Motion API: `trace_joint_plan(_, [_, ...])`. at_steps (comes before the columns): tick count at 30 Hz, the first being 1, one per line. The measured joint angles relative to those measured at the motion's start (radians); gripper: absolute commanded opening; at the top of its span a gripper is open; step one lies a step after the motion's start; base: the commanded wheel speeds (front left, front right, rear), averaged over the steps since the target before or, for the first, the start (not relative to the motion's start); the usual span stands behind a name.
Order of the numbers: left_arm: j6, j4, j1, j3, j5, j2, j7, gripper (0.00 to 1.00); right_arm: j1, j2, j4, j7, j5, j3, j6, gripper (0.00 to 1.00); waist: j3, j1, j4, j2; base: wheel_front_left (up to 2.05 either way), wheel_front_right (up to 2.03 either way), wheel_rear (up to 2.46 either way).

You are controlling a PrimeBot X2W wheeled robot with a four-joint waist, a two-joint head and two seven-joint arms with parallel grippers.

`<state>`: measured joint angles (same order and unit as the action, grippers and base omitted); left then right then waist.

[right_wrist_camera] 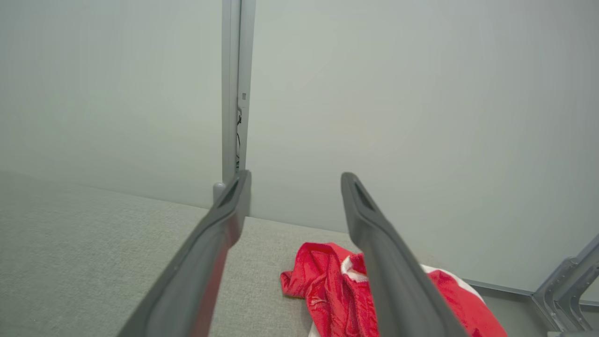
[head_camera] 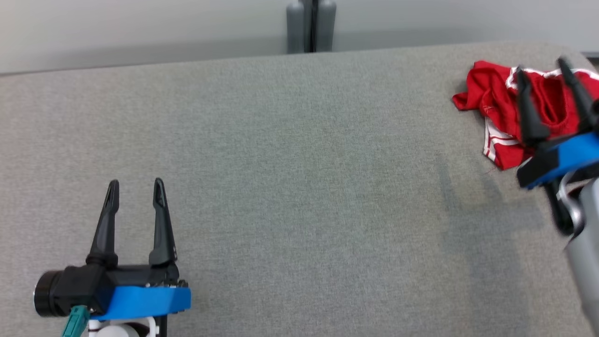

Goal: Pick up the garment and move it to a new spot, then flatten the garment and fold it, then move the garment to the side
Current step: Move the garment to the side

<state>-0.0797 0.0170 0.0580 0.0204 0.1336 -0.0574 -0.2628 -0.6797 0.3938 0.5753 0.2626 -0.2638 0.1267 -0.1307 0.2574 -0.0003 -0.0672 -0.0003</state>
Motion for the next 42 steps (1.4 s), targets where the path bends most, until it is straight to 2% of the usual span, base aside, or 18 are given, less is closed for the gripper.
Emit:
trace_joint_plan(7, [0.002,-0.032,-0.065,-0.007,0.016,0.003,0.0,1.0,0.242,-0.111,-0.127,0.0,0.003,-0.038,0.0,1.0,-0.105,0.0,0.031,0.0,0.0,0.0,0.0])
trace_joint_plan(14, [0.0,-0.055,-0.1,-0.015,0.018,0.004,0.0,1.0,0.471,-0.193,-0.249,0.0,0.011,-0.09,0.0,1.0,-0.153,0.0002,0.066,0.0,0.0,0.0,0.0])
trace_joint_plan(26, [-0.009,-0.093,-0.138,-0.015,0.018,0.005,0.0,1.0,0.731,-0.321,-0.477,-0.058,0.062,-0.176,0.0,1.0,-0.206,0.0002,0.085,0.0002,0.0,0.0,0.0])
trace_joint_plan(35, [-0.018,-0.114,-0.142,-0.01,0.025,0.006,0.0,1.0,0.808,-0.341,-0.596,-0.112,0.081,-0.189,0.0,1.0,-0.231,0.0003,0.093,0.0003,0.0,0.0,0.0])
trace_joint_plan(42, [-0.023,-0.118,-0.146,-0.008,0.025,0.005,0.0,1.0,0.832,-0.342,-0.623,-0.139,0.042,-0.194,0.0,1.0,-0.246,0.0003,0.096,0.0003,0.0,0.0,0.0])
